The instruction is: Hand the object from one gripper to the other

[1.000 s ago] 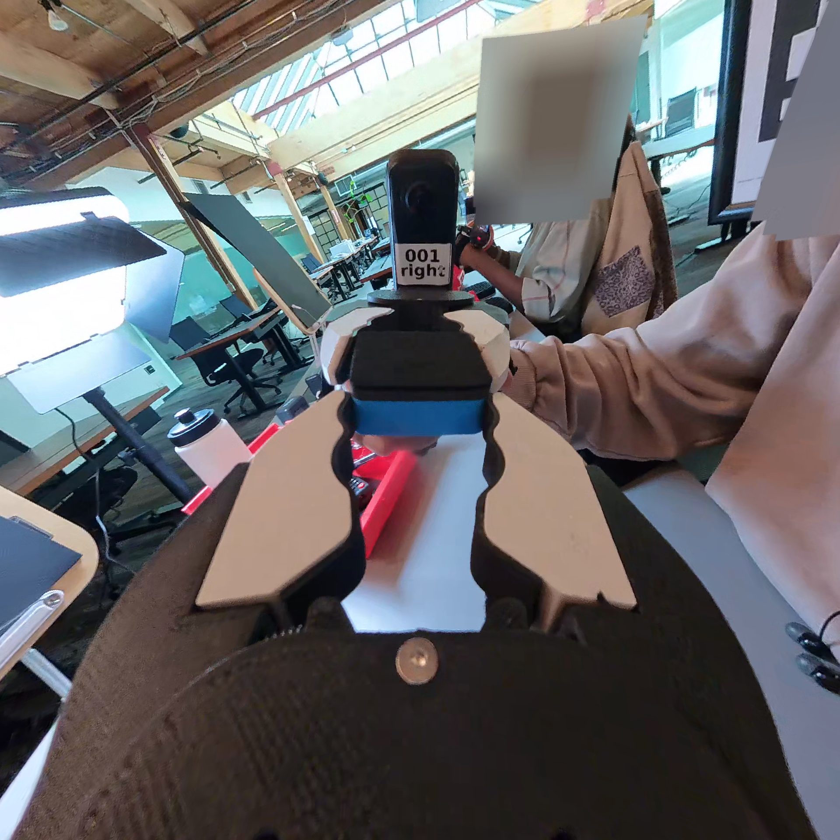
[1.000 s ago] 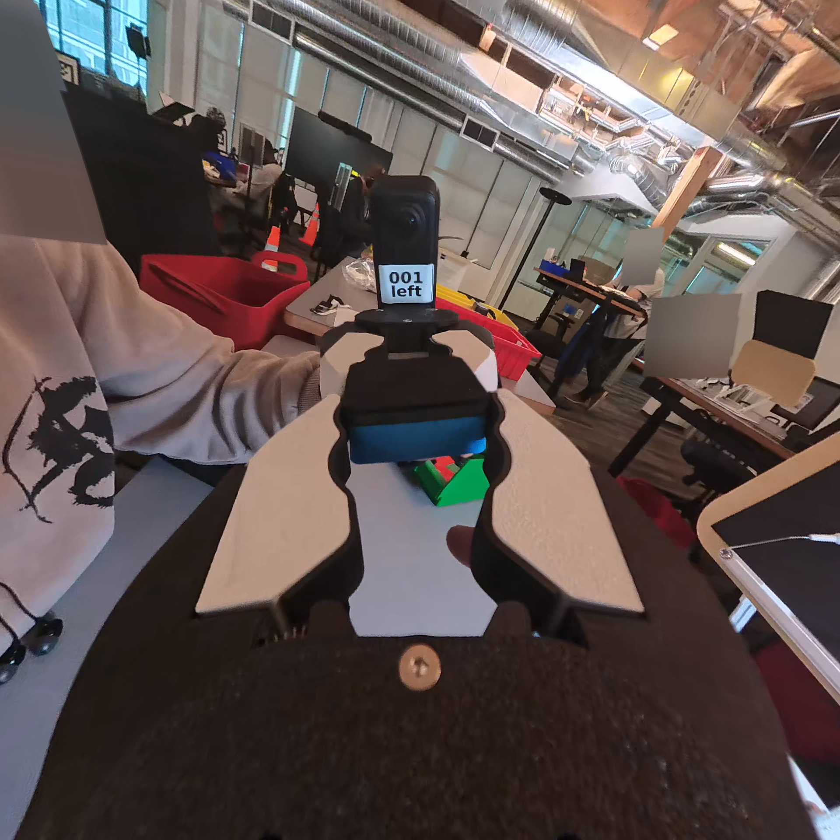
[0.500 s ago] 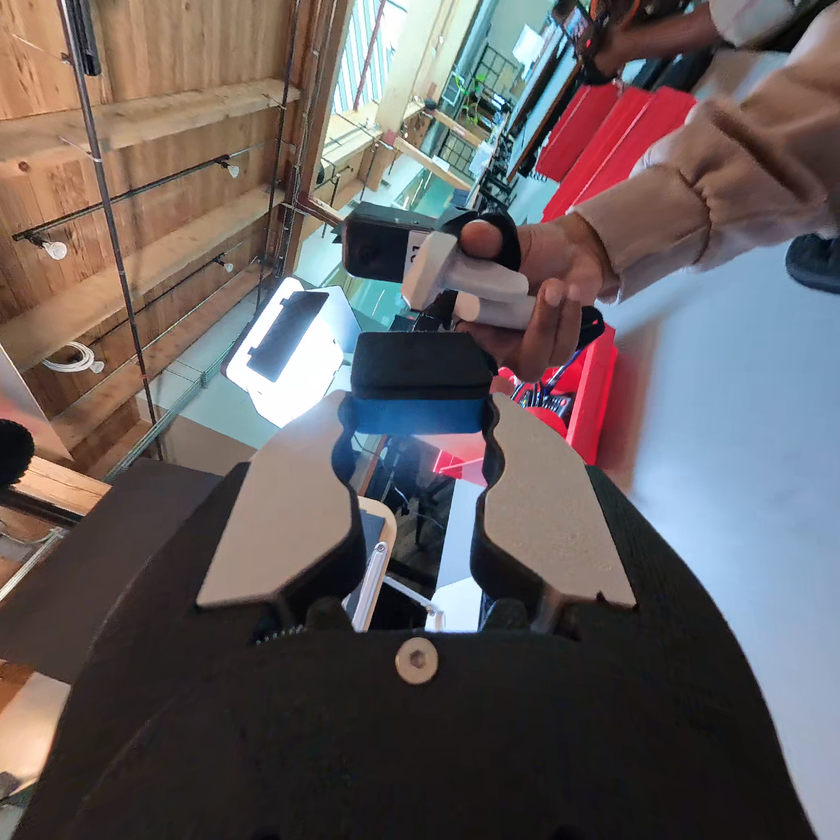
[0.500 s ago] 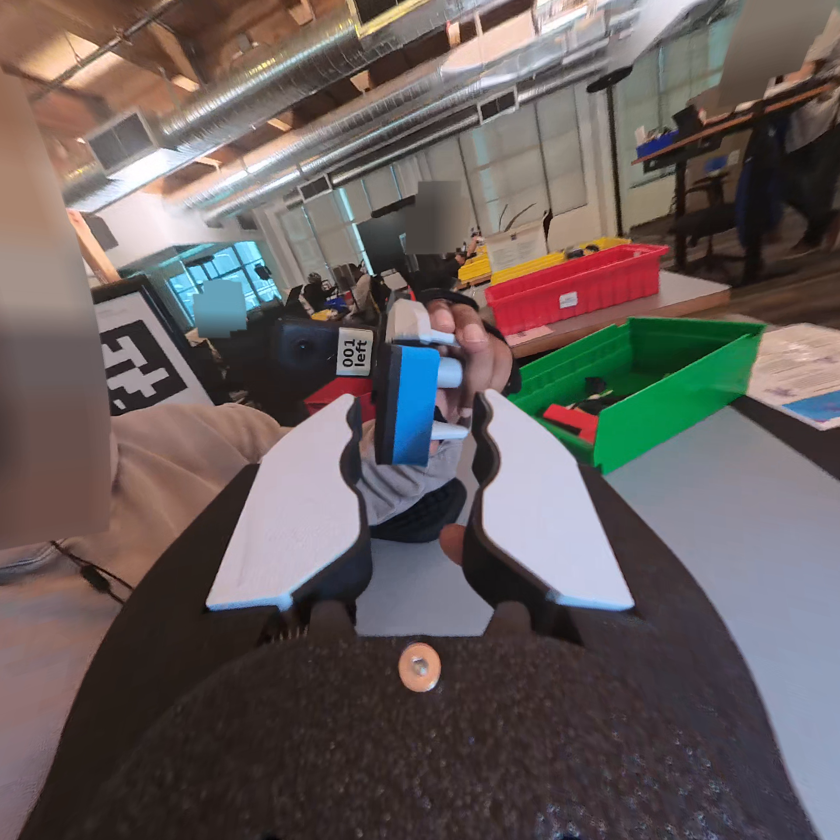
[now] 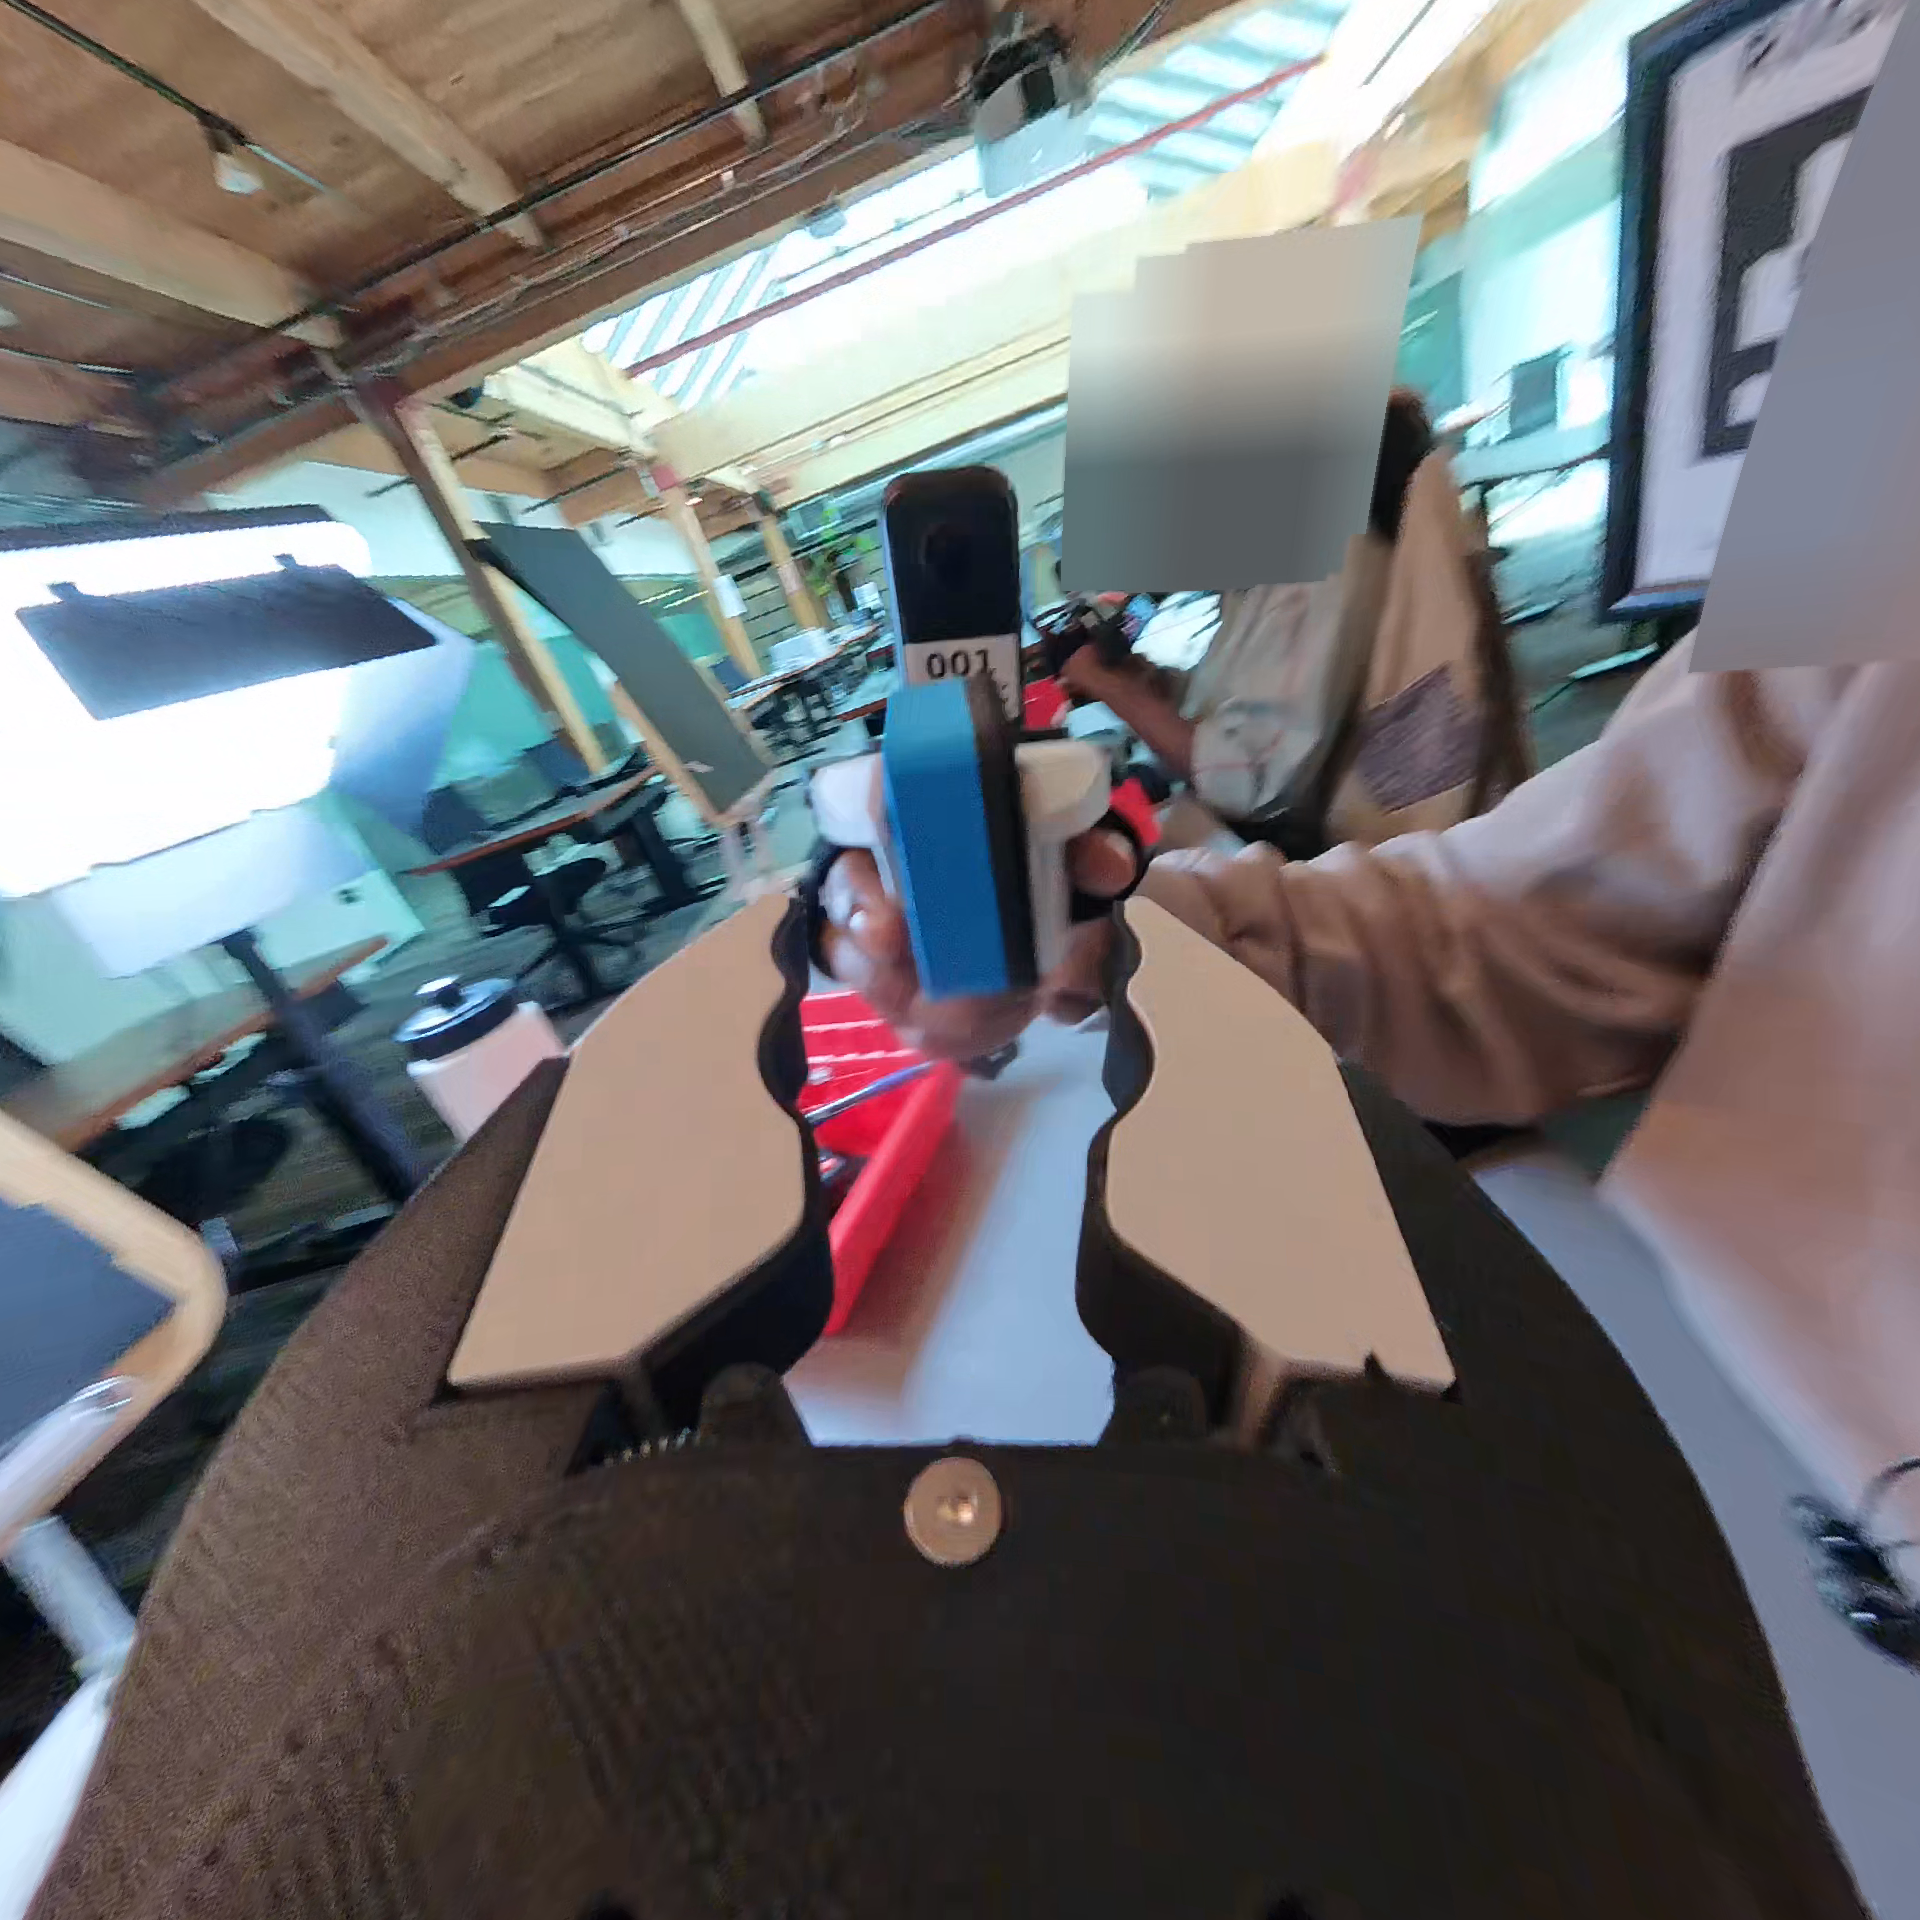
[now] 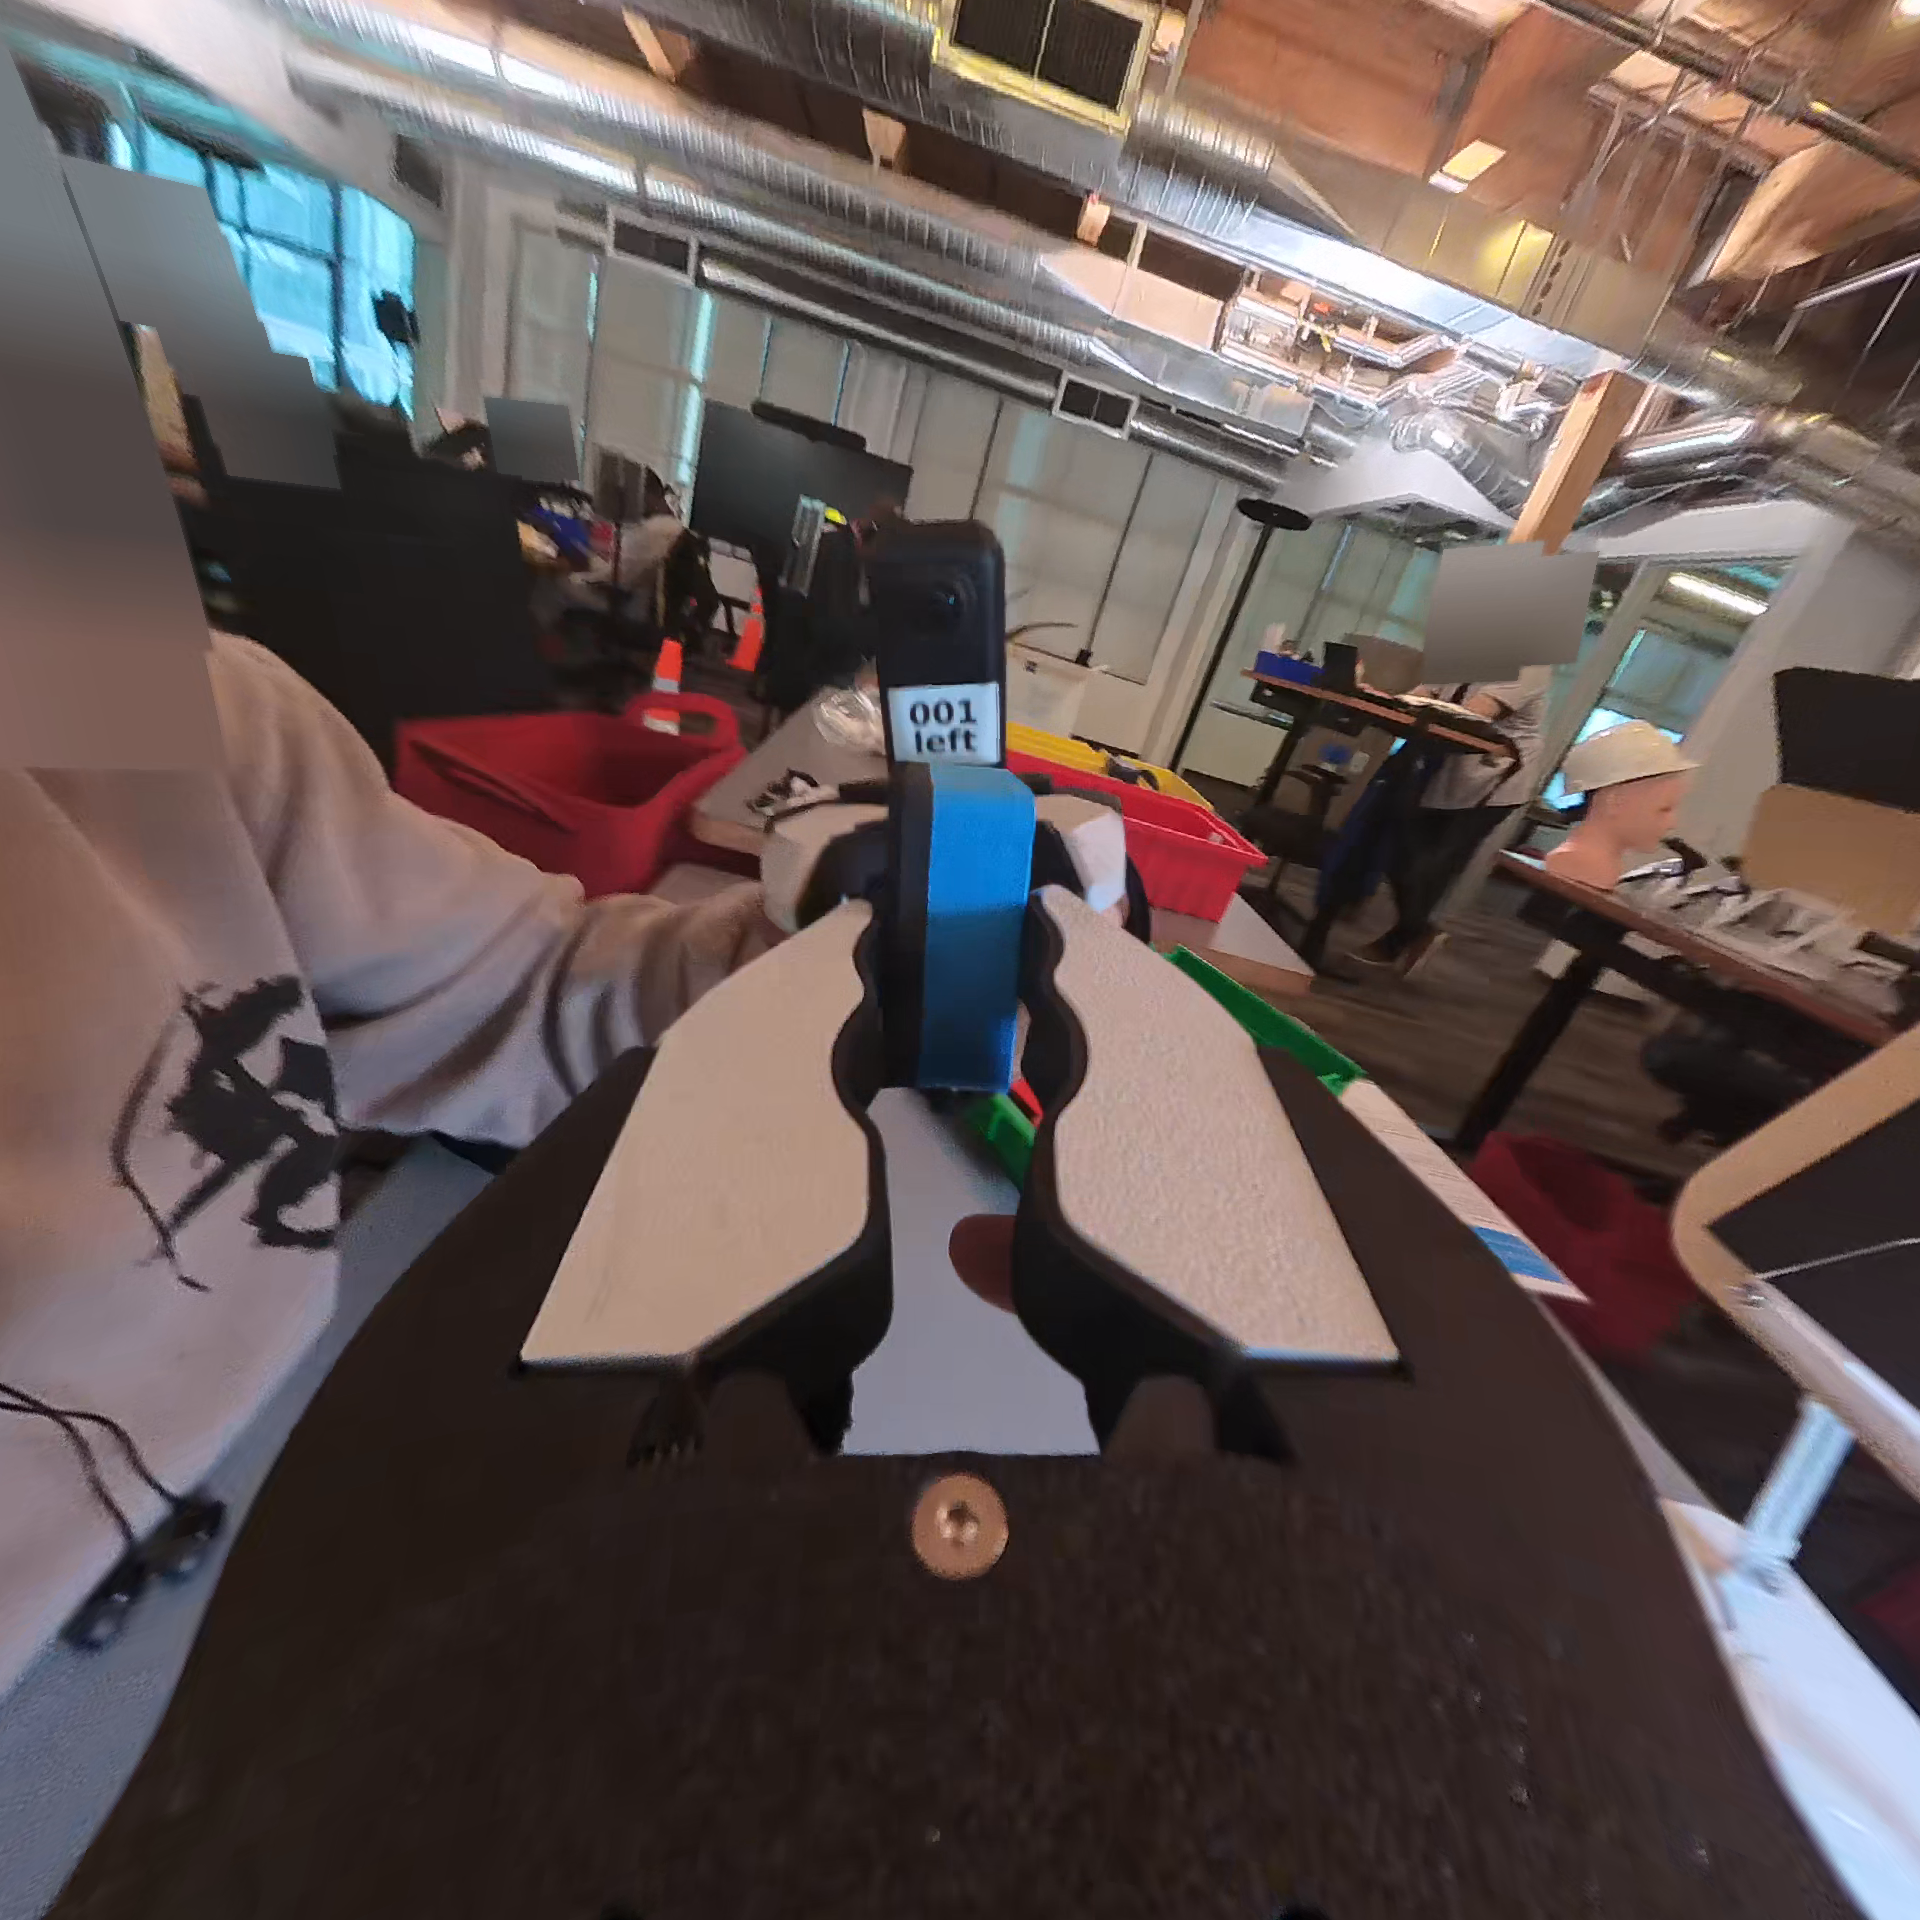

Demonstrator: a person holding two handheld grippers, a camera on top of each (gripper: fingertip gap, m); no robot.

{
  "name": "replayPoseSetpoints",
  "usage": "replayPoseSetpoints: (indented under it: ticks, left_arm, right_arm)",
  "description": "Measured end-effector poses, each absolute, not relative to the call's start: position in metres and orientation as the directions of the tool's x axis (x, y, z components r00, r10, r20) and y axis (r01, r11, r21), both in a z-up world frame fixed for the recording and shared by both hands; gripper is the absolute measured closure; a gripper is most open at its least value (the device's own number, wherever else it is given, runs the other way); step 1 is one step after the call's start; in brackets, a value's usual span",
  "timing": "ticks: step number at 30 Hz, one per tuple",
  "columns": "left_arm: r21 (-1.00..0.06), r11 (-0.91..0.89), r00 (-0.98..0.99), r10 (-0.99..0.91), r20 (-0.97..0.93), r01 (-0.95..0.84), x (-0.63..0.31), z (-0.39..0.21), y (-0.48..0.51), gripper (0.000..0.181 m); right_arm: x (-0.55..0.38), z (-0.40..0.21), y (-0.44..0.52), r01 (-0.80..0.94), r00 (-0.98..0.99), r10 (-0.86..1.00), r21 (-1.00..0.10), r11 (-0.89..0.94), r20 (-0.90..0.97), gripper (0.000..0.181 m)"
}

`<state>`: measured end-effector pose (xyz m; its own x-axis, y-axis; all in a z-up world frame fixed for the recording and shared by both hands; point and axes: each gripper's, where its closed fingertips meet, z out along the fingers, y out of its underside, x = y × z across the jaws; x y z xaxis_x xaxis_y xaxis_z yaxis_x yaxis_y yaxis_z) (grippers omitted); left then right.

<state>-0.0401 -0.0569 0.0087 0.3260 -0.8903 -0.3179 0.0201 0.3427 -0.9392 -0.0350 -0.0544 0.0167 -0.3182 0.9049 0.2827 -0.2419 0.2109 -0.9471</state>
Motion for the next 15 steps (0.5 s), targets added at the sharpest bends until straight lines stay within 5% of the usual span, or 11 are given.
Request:
replayPoseSetpoints:
  ticks: [2,3,4,11,15]
  left_arm:
    - [-0.949,0.316,0.306,-0.906,-0.293,0.026,-0.035,0.008,-0.060,0.131]
    - [-0.943,0.333,0.333,-0.888,-0.318,-0.012,-0.036,0.005,-0.056,0.154]
    - [-0.927,0.371,0.349,-0.862,-0.367,-0.056,-0.037,0.003,-0.054,0.158]
    - [-0.831,0.424,0.448,-0.703,-0.553,-0.361,-0.055,-0.015,-0.027,0.158]
    - [-0.869,0.379,0.473,-0.731,-0.493,-0.319,-0.060,-0.014,-0.022,0.158]
  right_arm:
    - [-0.042,0.006,-0.056,-0.212,-0.280,0.889,-0.927,0.311,0.362,0.158]
    - [-0.045,0.002,-0.056,-0.196,-0.263,0.883,-0.917,0.346,0.389,0.158]
    - [-0.047,0.000,-0.054,-0.194,-0.249,0.878,-0.909,0.369,0.409,0.158]
    - [-0.052,-0.007,-0.023,-0.060,-0.117,0.914,-0.921,0.384,0.389,0.150]
    - [-0.047,-0.005,-0.012,-0.001,-0.035,0.887,-0.887,0.461,0.461,0.148]
